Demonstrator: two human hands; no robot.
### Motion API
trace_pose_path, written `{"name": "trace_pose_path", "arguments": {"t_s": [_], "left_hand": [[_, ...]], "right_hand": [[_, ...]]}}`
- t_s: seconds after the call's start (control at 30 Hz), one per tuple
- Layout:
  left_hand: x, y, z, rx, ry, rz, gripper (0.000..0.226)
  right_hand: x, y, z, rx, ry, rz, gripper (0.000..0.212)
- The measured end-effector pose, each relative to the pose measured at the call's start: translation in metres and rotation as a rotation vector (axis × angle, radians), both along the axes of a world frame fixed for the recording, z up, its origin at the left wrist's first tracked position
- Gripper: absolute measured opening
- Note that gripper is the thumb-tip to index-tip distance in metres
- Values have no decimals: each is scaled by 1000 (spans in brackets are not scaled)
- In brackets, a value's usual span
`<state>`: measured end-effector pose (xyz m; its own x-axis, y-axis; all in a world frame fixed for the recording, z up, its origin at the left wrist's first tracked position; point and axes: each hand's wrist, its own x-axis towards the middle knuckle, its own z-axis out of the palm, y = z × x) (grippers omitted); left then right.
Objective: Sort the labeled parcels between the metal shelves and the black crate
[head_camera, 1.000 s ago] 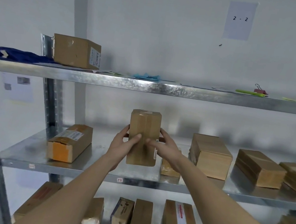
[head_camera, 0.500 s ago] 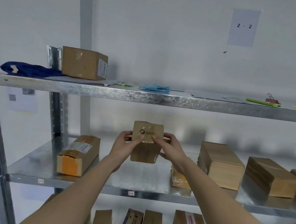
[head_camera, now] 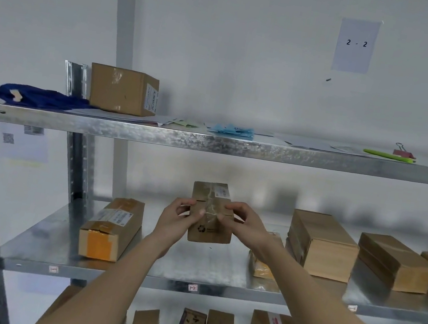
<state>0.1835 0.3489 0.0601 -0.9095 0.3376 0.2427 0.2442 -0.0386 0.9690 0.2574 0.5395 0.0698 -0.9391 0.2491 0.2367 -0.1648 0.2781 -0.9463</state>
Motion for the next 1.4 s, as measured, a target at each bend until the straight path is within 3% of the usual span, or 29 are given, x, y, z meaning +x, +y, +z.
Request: {"name": "trace_pose_path", "arguments": {"t_s": [0.33, 0.53, 1.07, 1.4], "left_hand": [[-16, 4, -36, -35, 5, -28, 35], [-36, 7, -65, -124, -9, -28, 47], [-71, 12, -114, -171, -125, -39, 43], [-67, 11, -81, -308, 61, 67, 55]], "right_hand": [[-23, 3, -40, 61, -39, 41, 47], [-41, 3, -73, 50, -103, 13, 54], [-75, 0, -124, 62, -203, -48, 50], [-60, 7, -88, 224, -215, -98, 65]]}}
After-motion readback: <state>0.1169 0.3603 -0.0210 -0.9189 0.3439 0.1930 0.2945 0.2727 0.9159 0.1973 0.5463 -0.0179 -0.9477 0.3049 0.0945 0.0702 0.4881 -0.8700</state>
